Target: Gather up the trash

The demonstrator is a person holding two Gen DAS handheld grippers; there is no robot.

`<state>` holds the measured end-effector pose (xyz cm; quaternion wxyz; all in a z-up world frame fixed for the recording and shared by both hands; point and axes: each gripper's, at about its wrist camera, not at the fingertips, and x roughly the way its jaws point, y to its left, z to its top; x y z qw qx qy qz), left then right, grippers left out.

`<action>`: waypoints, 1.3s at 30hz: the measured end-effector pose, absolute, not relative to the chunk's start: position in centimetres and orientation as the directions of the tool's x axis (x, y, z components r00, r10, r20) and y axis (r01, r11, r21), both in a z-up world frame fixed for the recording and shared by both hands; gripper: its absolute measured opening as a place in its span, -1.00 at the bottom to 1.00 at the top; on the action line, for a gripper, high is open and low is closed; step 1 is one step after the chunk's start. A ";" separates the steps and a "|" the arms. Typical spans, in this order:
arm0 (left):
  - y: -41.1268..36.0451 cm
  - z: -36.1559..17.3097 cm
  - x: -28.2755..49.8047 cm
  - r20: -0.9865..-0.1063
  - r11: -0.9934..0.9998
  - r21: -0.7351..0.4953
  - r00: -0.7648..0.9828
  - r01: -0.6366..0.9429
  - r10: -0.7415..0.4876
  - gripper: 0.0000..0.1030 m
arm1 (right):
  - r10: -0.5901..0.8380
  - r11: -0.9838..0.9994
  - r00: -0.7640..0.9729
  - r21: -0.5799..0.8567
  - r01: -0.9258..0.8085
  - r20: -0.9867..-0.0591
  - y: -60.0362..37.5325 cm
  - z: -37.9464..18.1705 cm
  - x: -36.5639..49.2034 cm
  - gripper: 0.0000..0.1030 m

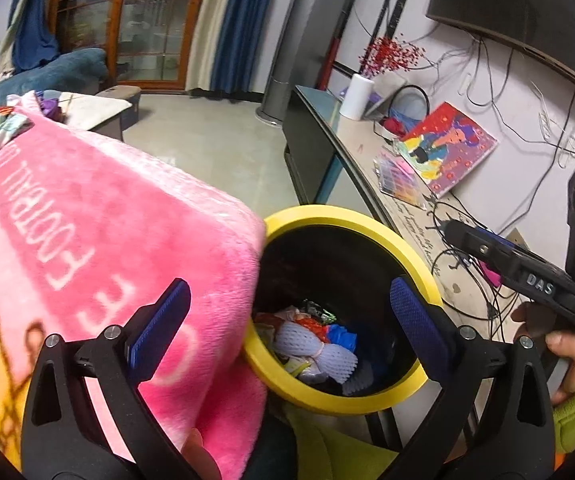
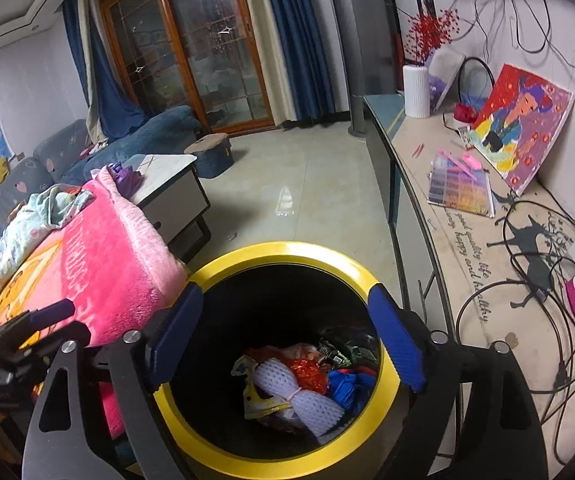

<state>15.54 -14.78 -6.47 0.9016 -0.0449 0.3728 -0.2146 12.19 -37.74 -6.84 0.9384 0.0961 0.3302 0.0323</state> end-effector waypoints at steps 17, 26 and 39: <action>-7.5 -3.4 12.1 -0.594 0.967 -0.168 0.763 0.193 -0.255 0.78 | 0.186 0.979 0.829 0.175 -0.109 -0.527 -30.0 -4.2 8.0 0.87; -4.1 -2.4 7.6 -0.522 0.983 -0.110 0.834 0.144 -0.180 0.79 | 0.177 0.984 0.903 0.073 -0.161 -0.392 -25.0 -3.5 4.2 0.87; -1.9 -2.2 3.5 -0.465 0.986 -0.112 0.870 0.123 -0.162 0.79 | 0.158 0.987 0.940 0.009 -0.163 -0.303 -22.5 -3.2 1.4 0.87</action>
